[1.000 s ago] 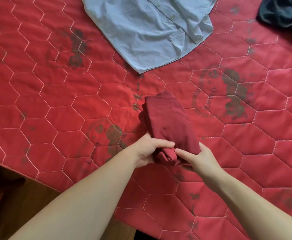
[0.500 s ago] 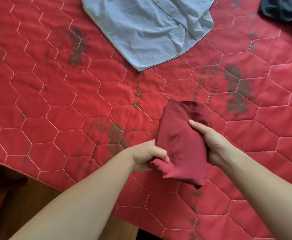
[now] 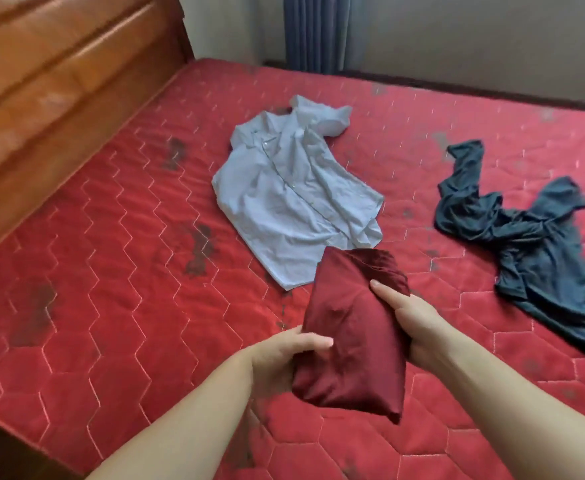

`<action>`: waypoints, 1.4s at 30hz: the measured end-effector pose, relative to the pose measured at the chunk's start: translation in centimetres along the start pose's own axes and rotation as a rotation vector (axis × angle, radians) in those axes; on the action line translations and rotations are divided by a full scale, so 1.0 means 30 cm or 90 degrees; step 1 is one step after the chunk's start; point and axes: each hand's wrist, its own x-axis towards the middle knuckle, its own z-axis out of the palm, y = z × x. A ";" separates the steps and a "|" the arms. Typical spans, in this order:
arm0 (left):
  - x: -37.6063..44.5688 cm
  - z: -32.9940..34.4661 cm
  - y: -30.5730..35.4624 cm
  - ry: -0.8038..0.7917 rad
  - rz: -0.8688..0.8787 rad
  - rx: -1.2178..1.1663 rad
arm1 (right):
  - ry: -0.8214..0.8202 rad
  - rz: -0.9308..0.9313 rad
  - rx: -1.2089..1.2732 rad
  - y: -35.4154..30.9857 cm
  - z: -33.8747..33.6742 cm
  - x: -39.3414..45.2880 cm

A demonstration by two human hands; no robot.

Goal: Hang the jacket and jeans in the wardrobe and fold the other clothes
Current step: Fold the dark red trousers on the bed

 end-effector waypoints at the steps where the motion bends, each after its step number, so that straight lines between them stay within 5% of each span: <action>1: -0.033 0.025 0.084 0.004 0.042 -0.020 | -0.031 -0.011 -0.033 -0.091 0.021 -0.060; 8: -0.354 0.298 0.538 0.040 0.273 -0.122 | -0.157 -0.096 -0.121 -0.528 0.126 -0.537; 15: -0.663 0.494 0.803 0.112 0.552 -0.174 | -0.180 -0.156 -0.058 -0.588 0.153 -0.856; 20: -0.854 0.499 0.875 0.111 0.596 -0.207 | -0.171 -0.221 0.072 -0.704 0.235 -1.040; 25: -1.154 0.568 0.754 0.108 0.596 -0.176 | -0.229 -0.340 0.089 -0.776 0.296 -1.234; 31: -1.469 0.660 0.492 0.254 0.588 -0.252 | -0.350 -0.436 0.000 -0.678 0.391 -1.419; 42: -2.118 0.512 -0.016 0.523 0.653 -0.298 | -0.583 -0.329 -0.198 -0.236 0.939 -1.720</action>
